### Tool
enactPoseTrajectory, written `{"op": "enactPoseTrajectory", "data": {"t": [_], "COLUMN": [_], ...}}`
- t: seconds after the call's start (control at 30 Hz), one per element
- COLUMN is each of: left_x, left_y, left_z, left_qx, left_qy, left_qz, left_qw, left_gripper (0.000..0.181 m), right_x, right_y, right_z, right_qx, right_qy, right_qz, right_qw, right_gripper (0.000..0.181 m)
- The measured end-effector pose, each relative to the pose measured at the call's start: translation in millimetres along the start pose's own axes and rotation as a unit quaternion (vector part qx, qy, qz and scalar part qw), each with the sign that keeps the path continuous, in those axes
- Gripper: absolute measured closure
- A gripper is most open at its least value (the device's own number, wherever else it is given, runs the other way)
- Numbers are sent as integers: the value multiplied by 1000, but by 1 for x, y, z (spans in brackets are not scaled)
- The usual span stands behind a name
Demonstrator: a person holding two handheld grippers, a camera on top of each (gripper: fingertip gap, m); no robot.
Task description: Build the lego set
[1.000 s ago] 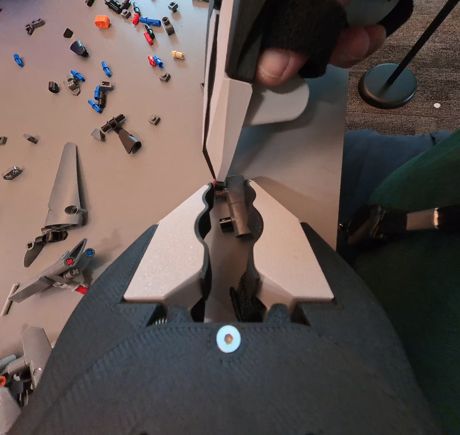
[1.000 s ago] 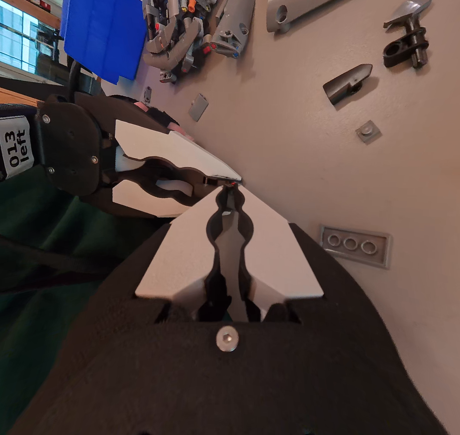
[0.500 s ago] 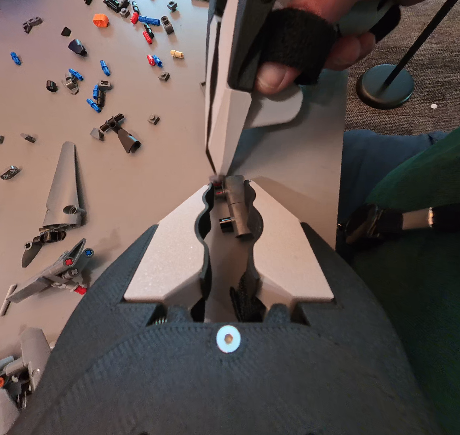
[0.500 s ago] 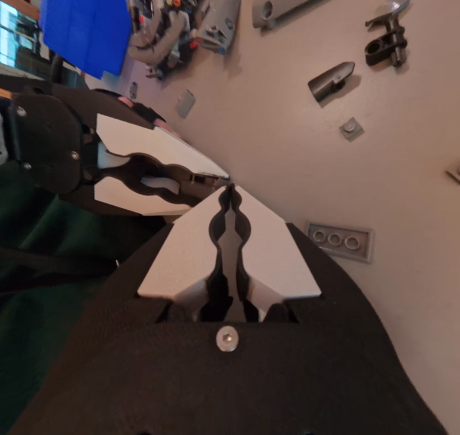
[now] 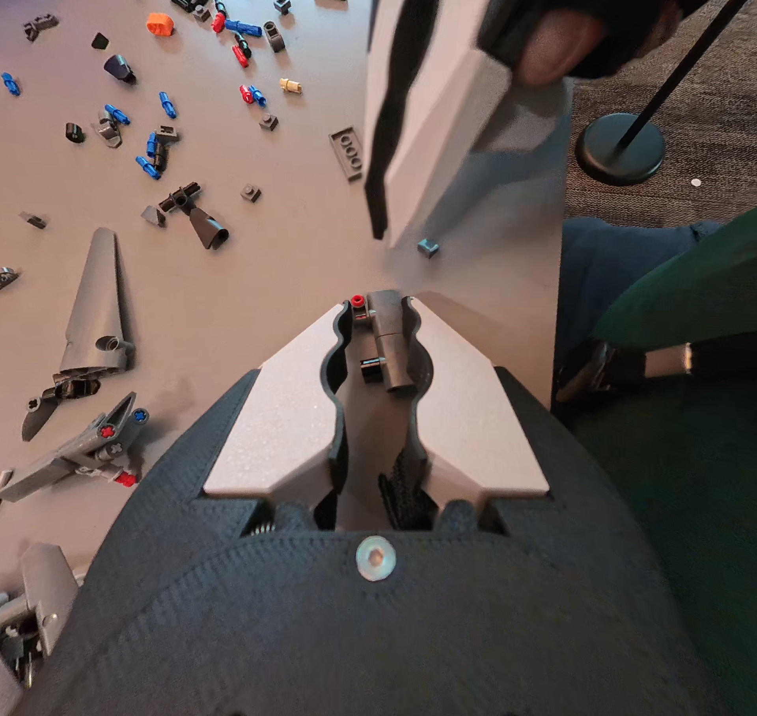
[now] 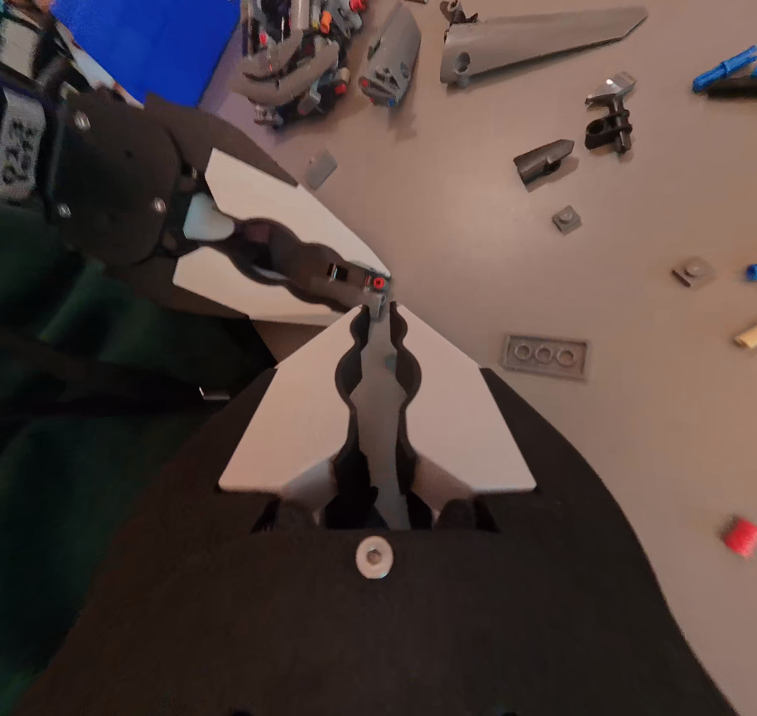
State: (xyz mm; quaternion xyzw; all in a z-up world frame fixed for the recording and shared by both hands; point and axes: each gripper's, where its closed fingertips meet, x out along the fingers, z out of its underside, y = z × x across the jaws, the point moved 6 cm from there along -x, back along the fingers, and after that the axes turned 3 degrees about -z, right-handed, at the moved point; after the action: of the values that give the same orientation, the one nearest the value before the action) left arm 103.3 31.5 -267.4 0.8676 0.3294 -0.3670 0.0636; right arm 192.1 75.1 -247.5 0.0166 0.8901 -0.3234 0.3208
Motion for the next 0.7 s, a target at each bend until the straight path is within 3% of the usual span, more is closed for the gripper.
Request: {"op": "enactPoseTrajectory", "data": {"t": [0.1, 0.2, 0.5, 0.7], "left_x": [0, 0, 0, 0], "left_y": [0, 0, 0, 0], "left_z": [0, 0, 0, 0], "left_qx": [0, 1, 3, 2], "left_qy": [0, 0, 0, 0], "left_qz": [0, -1, -3, -2], "left_qw": [1000, 1000, 1000, 1000], "left_gripper": [158, 158, 158, 159], "right_x": [-4, -2, 3, 2], "right_y": [-7, -7, -4, -9], "right_z": [11, 19, 24, 20], "right_qx": [-48, -88, -113, -98], "right_qy": [-33, -61, -81, -58], "right_qz": [45, 88, 111, 101], "right_qw": [997, 990, 984, 988], "right_gripper": [165, 170, 181, 175]}}
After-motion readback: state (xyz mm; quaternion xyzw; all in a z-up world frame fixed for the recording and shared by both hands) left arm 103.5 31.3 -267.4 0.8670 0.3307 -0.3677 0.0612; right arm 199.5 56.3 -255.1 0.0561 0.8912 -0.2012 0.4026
